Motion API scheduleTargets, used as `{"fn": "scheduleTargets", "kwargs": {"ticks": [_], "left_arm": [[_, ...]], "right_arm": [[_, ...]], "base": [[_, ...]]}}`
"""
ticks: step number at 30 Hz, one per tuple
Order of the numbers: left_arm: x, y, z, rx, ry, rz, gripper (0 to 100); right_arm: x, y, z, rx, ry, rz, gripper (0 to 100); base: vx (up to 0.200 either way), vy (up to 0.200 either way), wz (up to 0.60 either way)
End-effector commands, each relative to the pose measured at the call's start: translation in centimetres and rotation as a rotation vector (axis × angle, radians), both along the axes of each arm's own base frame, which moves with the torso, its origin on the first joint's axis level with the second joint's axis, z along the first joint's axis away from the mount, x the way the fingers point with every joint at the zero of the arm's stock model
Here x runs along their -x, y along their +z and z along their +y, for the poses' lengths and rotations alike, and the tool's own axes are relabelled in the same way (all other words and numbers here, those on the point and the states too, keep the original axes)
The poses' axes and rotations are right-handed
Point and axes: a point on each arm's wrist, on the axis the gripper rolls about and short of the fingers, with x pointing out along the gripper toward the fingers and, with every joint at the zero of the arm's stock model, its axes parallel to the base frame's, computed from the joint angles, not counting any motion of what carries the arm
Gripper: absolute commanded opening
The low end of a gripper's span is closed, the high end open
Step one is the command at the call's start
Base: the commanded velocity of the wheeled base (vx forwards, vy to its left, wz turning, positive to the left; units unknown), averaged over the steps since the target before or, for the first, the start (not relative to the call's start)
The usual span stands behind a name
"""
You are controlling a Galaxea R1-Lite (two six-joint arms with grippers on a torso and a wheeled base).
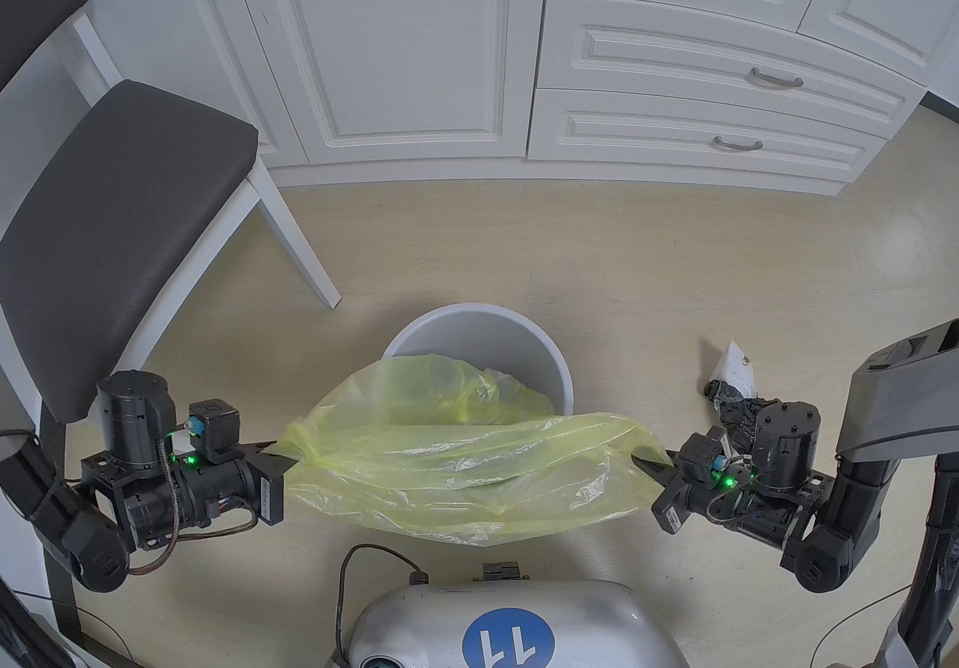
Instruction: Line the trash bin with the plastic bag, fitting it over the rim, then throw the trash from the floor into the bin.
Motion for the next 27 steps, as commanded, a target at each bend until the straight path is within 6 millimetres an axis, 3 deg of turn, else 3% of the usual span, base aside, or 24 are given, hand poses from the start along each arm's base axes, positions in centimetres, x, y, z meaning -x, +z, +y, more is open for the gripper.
{"fn": "scheduleTargets", "kwargs": {"ticks": [1, 5, 10, 17, 27], "left_arm": [[1.4, 2.6, 0.2, 0.019, -0.006, -0.077, 0], [1.8, 2.6, 0.0, 0.011, -0.02, -0.048, 0], [1.0, 1.2, -0.2, -0.015, -0.023, 0.055, 0], [-1.8, -2.4, -0.1, -0.036, 0.006, 0.186, 0], [-3.6, -3.0, 0.9, -0.022, 0.061, 0.183, 0]], "right_arm": [[0.4, 2.1, -0.5, -0.031, -0.01, -0.064, 0], [0.6, 2.2, -0.5, -0.03, -0.01, -0.063, 0], [0.2, 1.6, -0.4, -0.018, -0.017, -0.038, 0], [-3.1, -1.0, 0.0, -0.062, -0.082, 0.144, 0], [-4.6, -2.5, 0.8, -0.117, -0.103, 0.164, 0]], "base": [[0.0, 0.0, 0.0], [0.0, 0.0, 0.0], [0.0, 0.0, 0.0], [0.0, 0.0, 0.0], [0.0, 0.0, 0.0]]}}
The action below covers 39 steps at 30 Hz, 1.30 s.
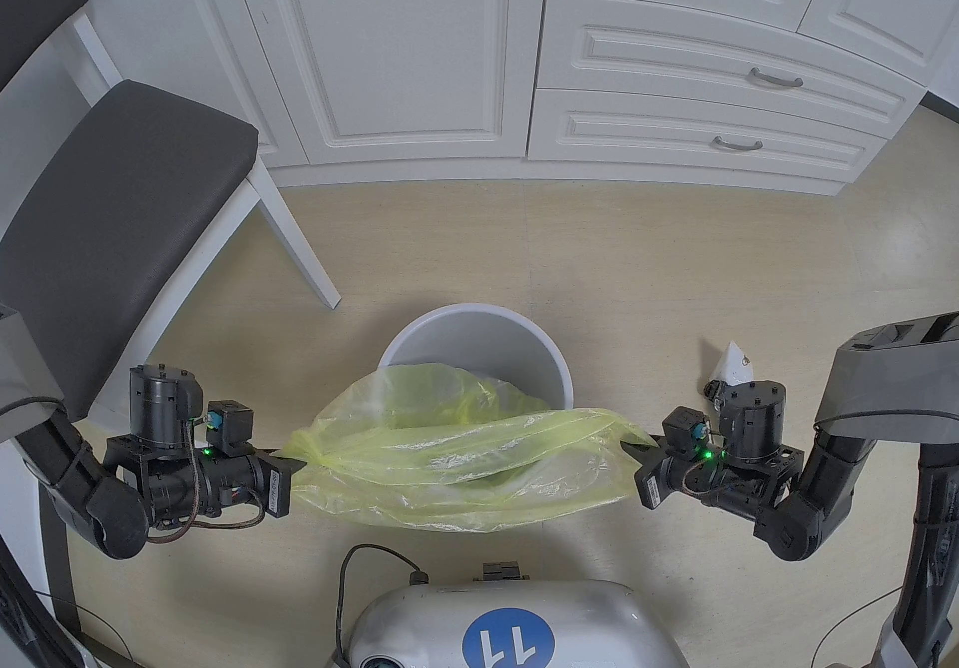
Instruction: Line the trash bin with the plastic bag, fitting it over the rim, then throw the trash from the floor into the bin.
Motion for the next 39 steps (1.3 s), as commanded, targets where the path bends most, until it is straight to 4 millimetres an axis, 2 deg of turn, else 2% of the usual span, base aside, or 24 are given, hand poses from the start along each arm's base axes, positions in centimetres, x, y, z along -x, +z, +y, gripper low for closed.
{"fn": "scheduleTargets", "kwargs": {"ticks": [1, 2, 3, 7, 10, 13, 16, 24, 28, 33, 39], "left_arm": [[-0.9, -1.0, 0.4, -0.003, 0.023, 0.029, 0], [-0.9, -0.9, 0.5, -0.001, 0.028, 0.025, 0], [-0.9, -0.9, 0.5, -0.001, 0.028, 0.025, 0], [-0.3, 1.4, 0.4, 0.063, 0.046, -0.064, 0], [-0.1, 2.1, 0.2, 0.092, 0.05, -0.091, 0], [0.1, 2.9, -0.4, 0.137, 0.048, -0.112, 0], [0.1, 3.2, -0.7, 0.158, 0.044, -0.12, 0], [0.4, 3.5, -1.1, 0.171, 0.027, -0.146, 0], [0.5, 3.5, -1.1, 0.17, 0.025, -0.147, 0], [0.5, 3.4, -1.2, 0.169, 0.021, -0.142, 0], [0.6, 3.6, -1.8, 0.173, -0.002, -0.147, 0]], "right_arm": [[-0.2, -1.3, 0.1, 0.005, 0.001, 0.02, 0], [-0.2, -1.4, -0.1, 0.007, -0.001, 0.016, 100], [-0.2, -1.4, -0.1, 0.007, -0.001, 0.016, 100], [0.3, -0.8, -0.2, -0.015, 0.01, -0.033, 100], [0.7, -0.2, -0.3, -0.032, 0.03, -0.054, 100], [1.9, 0.9, -0.7, -0.06, 0.086, -0.078, 100], [2.8, 1.6, -1.0, -0.081, 0.143, -0.093, 100], [4.4, 2.1, -1.5, -0.111, 0.257, -0.052, 100], [5.4, 3.2, -1.5, -0.148, 0.355, -0.066, 100], [5.8, 3.7, -0.6, -0.151, 0.373, -0.081, 100], [6.9, 2.3, -0.4, -0.122, 0.233, 0.006, 100]], "base": [[0.0, 0.0, 0.0], [0.0, 0.0, 0.0], [0.0, 0.0, 0.0], [0.0, 0.0, 0.0], [0.0, 0.0, 0.0], [0.0, 0.0, 0.0], [0.0, 0.0, 0.0], [0.0, 0.0, 0.0], [0.0, 0.0, 0.0], [0.0, 0.0, 0.0], [0.0, 0.0, 0.0]]}}
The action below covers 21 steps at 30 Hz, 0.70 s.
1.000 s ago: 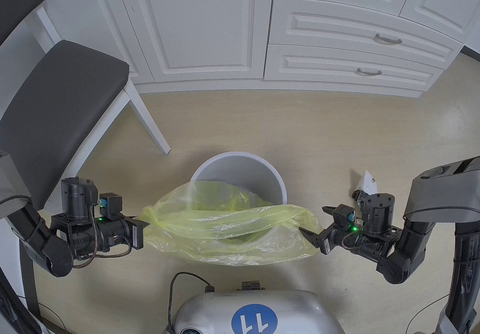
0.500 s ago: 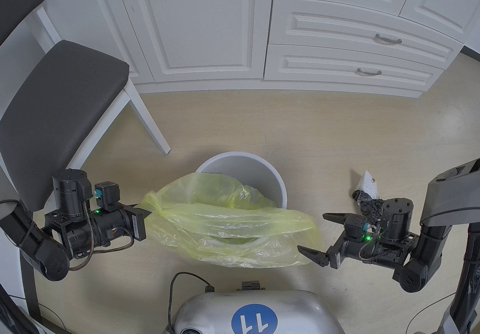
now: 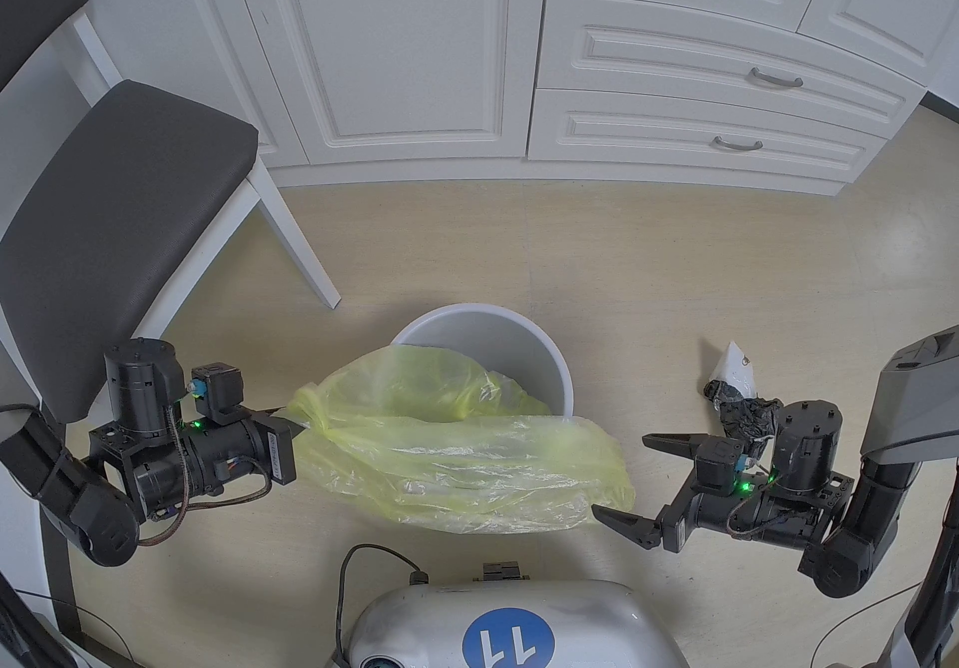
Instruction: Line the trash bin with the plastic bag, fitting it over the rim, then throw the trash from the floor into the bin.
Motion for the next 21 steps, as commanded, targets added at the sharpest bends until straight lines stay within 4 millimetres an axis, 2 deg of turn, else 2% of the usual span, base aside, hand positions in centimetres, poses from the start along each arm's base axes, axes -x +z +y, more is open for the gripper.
{"fn": "scheduleTargets", "kwargs": {"ticks": [1, 4, 5, 6, 7, 9, 13, 14, 16, 19, 20, 21], "left_arm": [[0.1, 0.3, -0.5, 0.003, -0.023, -0.011, 0], [0.4, 0.5, -1.1, 0.005, -0.045, -0.02, 0], [0.5, 0.5, -1.9, 0.005, -0.076, -0.027, 0], [0.5, 0.5, -1.9, 0.005, -0.076, -0.027, 0], [0.7, 0.8, -2.5, 0.009, -0.093, -0.04, 0], [0.5, 0.9, -2.5, 0.01, -0.093, -0.056, 0], [0.4, 0.9, -2.2, 0.016, -0.085, -0.061, 0], [0.6, 0.2, -2.3, 0.002, -0.087, -0.038, 0], [0.7, -0.4, -2.7, -0.016, -0.097, -0.02, 0], [0.6, -0.4, -2.8, -0.019, -0.093, -0.021, 0], [0.6, -0.2, -2.7, -0.022, -0.074, -0.033, 0], [0.6, -0.2, -2.8, -0.023, -0.073, -0.033, 0]], "right_arm": [[0.9, -0.1, 1.0, -0.02, -0.047, 0.039, 100], [0.5, 1.2, 3.0, -0.076, -0.091, -0.018, 100], [-0.2, 2.0, 4.5, -0.103, -0.151, -0.079, 100], [-0.2, 2.0, 4.5, -0.103, -0.151, -0.079, 100], [-0.7, 2.4, 6.0, -0.114, -0.199, -0.127, 100], [-0.7, 2.9, 7.2, -0.116, -0.201, -0.171, 100], [-0.7, 3.6, 7.7, -0.069, -0.196, -0.194, 100], [-0.6, 4.9, 8.1, -0.014, -0.225, -0.199, 100], [-1.0, 6.1, 8.8, 0.004, -0.251, -0.197, 100], [-1.3, 7.0, 9.2, 0.005, -0.264, -0.202, 100], [-1.8, 9.1, 9.7, -0.013, -0.273, -0.221, 100], [-1.8, 9.2, 9.7, -0.013, -0.273, -0.221, 100]], "base": [[0.0, 0.0, 0.0], [0.0, 0.0, 0.0], [0.0, 0.0, 0.0], [0.0, 0.0, 0.0], [0.0, 0.0, 0.0], [0.0, 0.0, 0.0], [0.0, 0.0, 0.0], [0.0, 0.0, 0.0], [0.0, 0.0, 0.0], [0.0, 0.0, 0.0], [0.0, 0.0, 0.0], [0.0, 0.0, 0.0]]}}
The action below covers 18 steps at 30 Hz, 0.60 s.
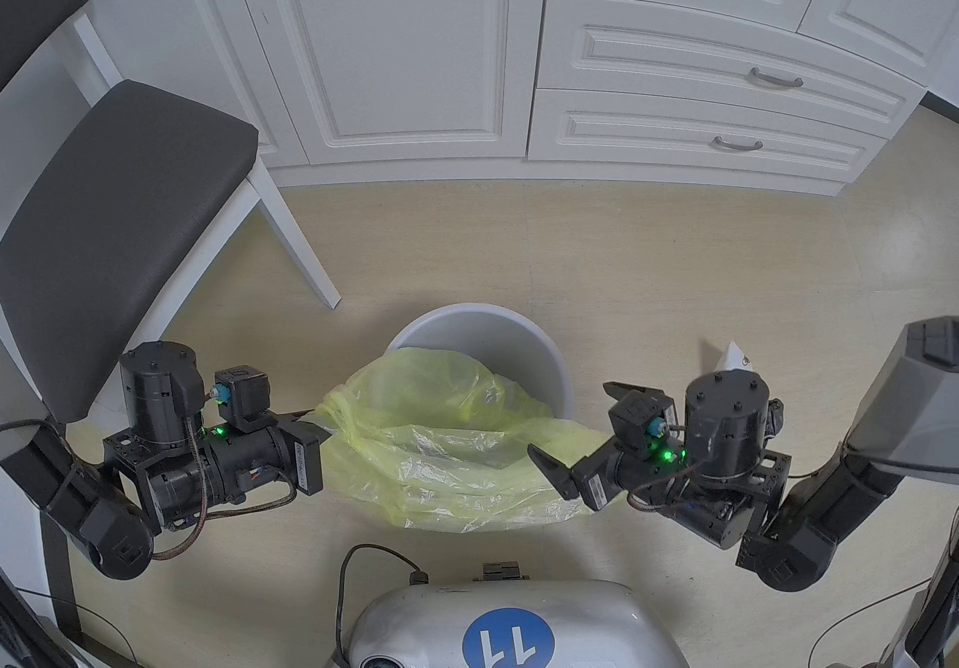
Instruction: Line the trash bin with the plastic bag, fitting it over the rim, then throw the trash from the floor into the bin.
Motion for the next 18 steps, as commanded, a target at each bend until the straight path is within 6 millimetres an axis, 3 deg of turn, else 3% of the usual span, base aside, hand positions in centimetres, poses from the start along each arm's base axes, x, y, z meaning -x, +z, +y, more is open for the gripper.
{"fn": "scheduleTargets", "kwargs": {"ticks": [1, 2, 6, 11, 14, 18], "left_arm": [[0.0, -0.5, -0.4, -0.019, 0.009, 0.011, 0], [-0.2, -0.4, -0.2, -0.02, 0.033, 0.003, 0], [-0.3, -0.3, 0.0, -0.021, 0.046, -0.001, 0], [-0.9, -0.5, 0.9, -0.016, 0.086, -0.012, 0], [-1.3, -0.4, 1.4, -0.011, 0.105, -0.024, 0], [-1.3, 0.2, 2.0, -0.002, 0.121, -0.045, 0]], "right_arm": [[-0.6, 5.5, 1.4, -0.064, -0.017, -0.114, 100], [-0.4, 6.9, 1.1, 0.019, -0.009, -0.123, 100], [0.4, 8.7, 0.3, 0.186, 0.022, -0.129, 100], [1.3, 11.8, 1.0, 0.345, 0.062, -0.082, 100], [2.4, 12.4, 2.8, 0.373, 0.117, -0.06, 100], [3.2, 11.4, 4.4, 0.408, 0.154, -0.037, 100]], "base": [[0.0, 0.0, 0.0], [0.0, 0.0, 0.0], [0.0, 0.0, 0.0], [0.0, 0.0, 0.0], [0.0, 0.0, 0.0], [0.0, 0.0, 0.0]]}}
